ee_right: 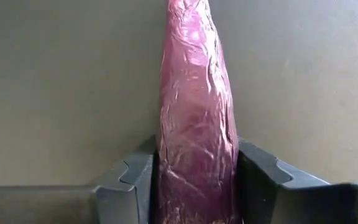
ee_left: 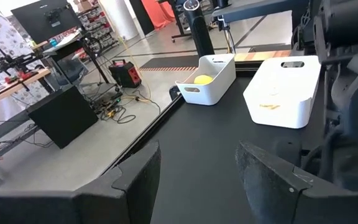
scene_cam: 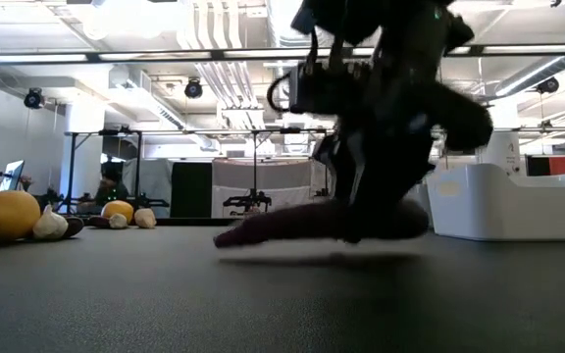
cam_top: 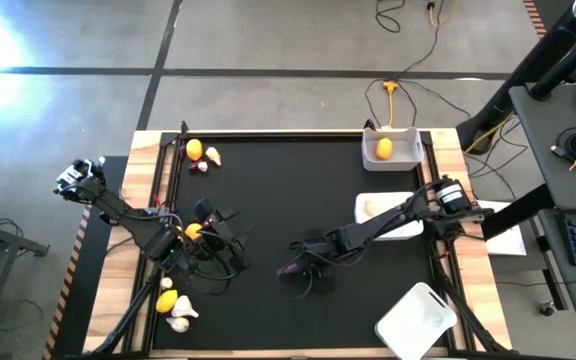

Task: Sort produce into baskets
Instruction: Put the eggplant into the bottom white bin, then put the lemon into the gray bin

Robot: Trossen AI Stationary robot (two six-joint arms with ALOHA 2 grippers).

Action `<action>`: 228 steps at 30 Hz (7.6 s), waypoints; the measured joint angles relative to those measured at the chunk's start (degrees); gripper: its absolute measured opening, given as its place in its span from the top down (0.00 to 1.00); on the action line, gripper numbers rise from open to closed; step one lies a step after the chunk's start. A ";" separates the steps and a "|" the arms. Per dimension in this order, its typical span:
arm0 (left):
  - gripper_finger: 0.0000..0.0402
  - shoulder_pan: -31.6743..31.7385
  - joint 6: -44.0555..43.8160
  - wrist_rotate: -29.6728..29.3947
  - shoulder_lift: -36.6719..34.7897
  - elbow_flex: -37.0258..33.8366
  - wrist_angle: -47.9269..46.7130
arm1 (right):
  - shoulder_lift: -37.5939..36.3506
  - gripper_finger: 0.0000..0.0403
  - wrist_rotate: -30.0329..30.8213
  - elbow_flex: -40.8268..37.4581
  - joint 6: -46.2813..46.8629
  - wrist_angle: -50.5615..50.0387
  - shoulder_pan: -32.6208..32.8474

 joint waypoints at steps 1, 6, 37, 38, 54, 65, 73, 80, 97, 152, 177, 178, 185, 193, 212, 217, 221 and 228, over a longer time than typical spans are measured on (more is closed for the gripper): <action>0.52 0.00 0.00 0.00 0.00 0.00 0.00 | -0.53 0.62 -1.03 0.77 0.26 -1.26 0.40; 0.52 0.00 -0.17 0.02 0.00 0.00 0.10 | -4.24 0.60 -2.50 5.14 4.39 -12.58 4.46; 0.52 0.01 1.06 -0.02 0.02 -0.02 1.65 | -20.72 0.59 -8.17 6.52 48.59 -54.02 46.34; 0.52 0.00 1.09 -0.02 0.02 -0.03 1.64 | -19.65 0.59 -8.20 6.50 46.29 -54.05 45.88; 0.52 0.01 1.29 -0.03 0.02 -0.03 1.94 | -8.84 0.60 -6.59 5.61 53.30 -42.23 41.31; 0.52 0.01 1.29 -0.02 0.01 -0.03 2.25 | -11.84 0.59 -2.30 2.36 74.38 -41.82 36.53; 0.52 0.02 1.33 -0.02 0.02 -0.02 2.29 | -11.85 0.59 5.40 -0.61 81.56 -37.15 34.40; 0.52 0.02 1.55 -0.02 0.02 -0.02 2.29 | -11.76 0.46 6.00 -4.93 84.16 -37.63 34.44; 0.52 0.02 1.55 -0.02 0.02 -0.04 2.19 | -11.73 0.31 -17.09 -7.41 72.60 -38.88 37.59; 0.52 4.02 -20.41 43.07 15.75 13.47 -5.28 | -10.87 0.45 58.64 4.55 60.82 -32.49 57.29; 0.30 26.00 -24.55 59.08 22.57 19.34 -58.51 | -11.22 0.44 71.41 8.12 49.80 -31.87 55.92; 0.29 26.53 -24.79 59.01 22.56 19.34 -58.44 | -11.22 0.44 71.28 7.88 50.02 -31.91 55.97; 0.29 27.70 -26.17 58.84 26.76 21.70 -55.94 | -11.22 0.44 69.41 7.44 51.22 -31.88 56.01; 0.29 26.79 -19.82 56.91 31.14 25.84 -58.49 | -11.22 0.44 68.90 7.44 50.91 -31.80 55.99; 0.29 29.93 -31.52 70.07 4.54 -9.94 -47.43 | -11.22 0.44 66.38 7.15 55.76 -31.81 55.99; 0.29 31.21 -37.47 71.68 -1.18 -16.12 -37.57 | -11.22 0.44 66.38 7.15 57.87 -31.69 55.99; 0.29 31.56 -40.96 73.02 -3.66 -19.69 -36.97 | -11.22 0.44 66.39 7.15 58.09 -31.66 55.99; 0.29 31.78 -44.95 70.73 -4.55 -22.04 -35.98 | -11.22 0.44 66.38 7.15 56.83 -31.69 55.99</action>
